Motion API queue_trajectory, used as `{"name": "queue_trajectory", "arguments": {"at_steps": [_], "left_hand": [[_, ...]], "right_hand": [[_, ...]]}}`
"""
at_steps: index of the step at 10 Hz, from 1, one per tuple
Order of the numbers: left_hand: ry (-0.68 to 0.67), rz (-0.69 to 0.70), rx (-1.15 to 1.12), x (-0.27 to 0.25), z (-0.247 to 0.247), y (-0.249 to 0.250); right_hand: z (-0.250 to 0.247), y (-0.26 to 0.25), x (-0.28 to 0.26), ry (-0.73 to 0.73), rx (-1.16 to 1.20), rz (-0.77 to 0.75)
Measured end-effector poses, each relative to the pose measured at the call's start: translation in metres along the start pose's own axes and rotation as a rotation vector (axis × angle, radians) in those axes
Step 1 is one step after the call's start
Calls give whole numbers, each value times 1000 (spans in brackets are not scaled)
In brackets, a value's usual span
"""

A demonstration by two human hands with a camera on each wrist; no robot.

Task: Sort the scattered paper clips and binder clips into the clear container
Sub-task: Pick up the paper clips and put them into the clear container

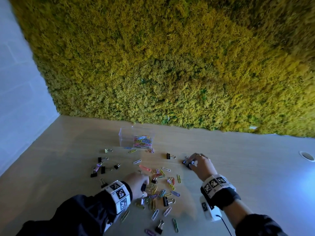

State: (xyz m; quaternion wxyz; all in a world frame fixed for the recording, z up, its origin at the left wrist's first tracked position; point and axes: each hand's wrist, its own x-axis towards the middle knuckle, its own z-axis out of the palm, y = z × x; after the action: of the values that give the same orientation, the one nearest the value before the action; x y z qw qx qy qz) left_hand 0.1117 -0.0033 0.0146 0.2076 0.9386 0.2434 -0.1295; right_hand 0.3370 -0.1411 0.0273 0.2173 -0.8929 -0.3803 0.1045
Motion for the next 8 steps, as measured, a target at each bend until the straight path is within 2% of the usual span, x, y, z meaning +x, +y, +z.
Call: {"name": "queue_trajectory", "arguments": {"at_steps": [1, 2, 3, 4, 5, 6, 7, 8], "left_hand": [[-10, -19, 93, 5, 2, 8], [-21, -39, 77, 8, 4, 6], [6, -49, -10, 8, 1, 2], [105, -51, -132, 3, -11, -9], [240, -136, -260, -4, -28, -34], [297, -265, -284, -11, -36, -62], [279, -337, -191, -11, -36, -83], [204, -409, -45, -12, -34, -93]], "right_hand": [[1, 1, -5, 67, -6, -31], [14, -8, -18, -3, 47, -99], [35, -17, -29, -290, -128, -81], [46, -33, -43, -373, -123, -152], [48, -47, -42, -351, -63, -165], [46, -55, -24, -296, -81, -176], [43, -63, -15, -345, -106, -165], [46, -60, -14, -387, -153, -59]]}}
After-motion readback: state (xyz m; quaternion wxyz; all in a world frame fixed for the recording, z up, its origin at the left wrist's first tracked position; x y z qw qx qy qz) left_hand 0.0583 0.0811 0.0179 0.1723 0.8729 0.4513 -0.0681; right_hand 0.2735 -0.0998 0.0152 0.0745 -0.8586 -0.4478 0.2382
